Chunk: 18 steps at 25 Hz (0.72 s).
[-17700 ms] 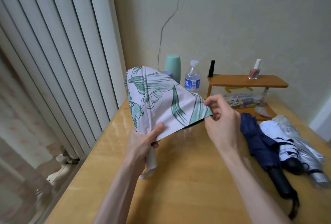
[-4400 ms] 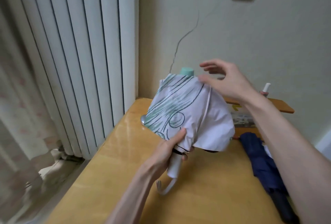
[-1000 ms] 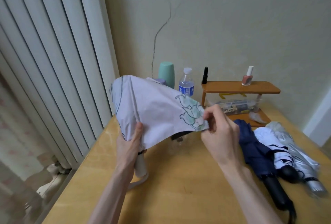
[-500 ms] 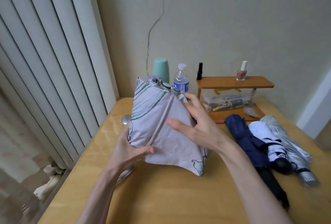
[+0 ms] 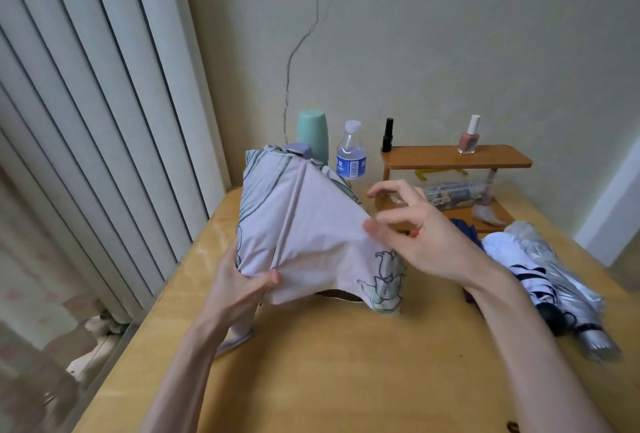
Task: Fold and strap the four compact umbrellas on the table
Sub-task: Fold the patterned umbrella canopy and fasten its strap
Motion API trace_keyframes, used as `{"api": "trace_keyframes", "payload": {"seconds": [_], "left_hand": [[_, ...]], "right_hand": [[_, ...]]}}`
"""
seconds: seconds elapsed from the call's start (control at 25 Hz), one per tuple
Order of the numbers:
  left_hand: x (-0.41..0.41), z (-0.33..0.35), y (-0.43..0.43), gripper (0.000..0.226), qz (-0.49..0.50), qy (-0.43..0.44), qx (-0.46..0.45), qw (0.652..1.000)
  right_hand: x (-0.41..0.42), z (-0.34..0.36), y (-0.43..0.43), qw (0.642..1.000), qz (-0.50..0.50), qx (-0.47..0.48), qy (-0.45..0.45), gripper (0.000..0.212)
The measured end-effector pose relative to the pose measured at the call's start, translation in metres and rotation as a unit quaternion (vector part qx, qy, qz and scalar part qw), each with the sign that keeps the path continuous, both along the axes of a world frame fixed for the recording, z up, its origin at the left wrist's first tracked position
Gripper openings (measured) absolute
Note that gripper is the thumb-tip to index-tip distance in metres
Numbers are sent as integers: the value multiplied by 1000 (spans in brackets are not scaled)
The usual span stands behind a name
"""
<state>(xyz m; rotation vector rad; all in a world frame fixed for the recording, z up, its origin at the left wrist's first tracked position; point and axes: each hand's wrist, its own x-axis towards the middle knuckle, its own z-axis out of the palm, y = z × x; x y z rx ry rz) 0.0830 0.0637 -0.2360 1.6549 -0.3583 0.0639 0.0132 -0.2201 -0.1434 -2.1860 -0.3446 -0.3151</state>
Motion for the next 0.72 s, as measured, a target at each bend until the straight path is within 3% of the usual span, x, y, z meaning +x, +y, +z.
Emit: {"api": "trace_keyframes", "payload": {"seconds": [0.08,0.12,0.24,0.44,0.6,0.72], "left_hand": [[-3,3,-4,112,-7,-34,12,999],[3,-5,-3,88,-21,-17,7,1000],[-1,-1,-8,72,-7,-38,0,999],[-3,3,-12,88,-13,-70,-9,997],[-4,1,-16,69,-2,-43,-13,999],[-4,4,-10,93,20,-45,3,999]], "right_hand": [[1,-1,2,990,40,135,34,47],[1,-1,7,982,58,174,52,43],[5,-7,23,986,100,133,16,28],[11,-18,25,994,87,-42,46,37],[13,-19,29,1000,28,14,1,25],[15,-16,18,997,-56,44,-25,28]]}}
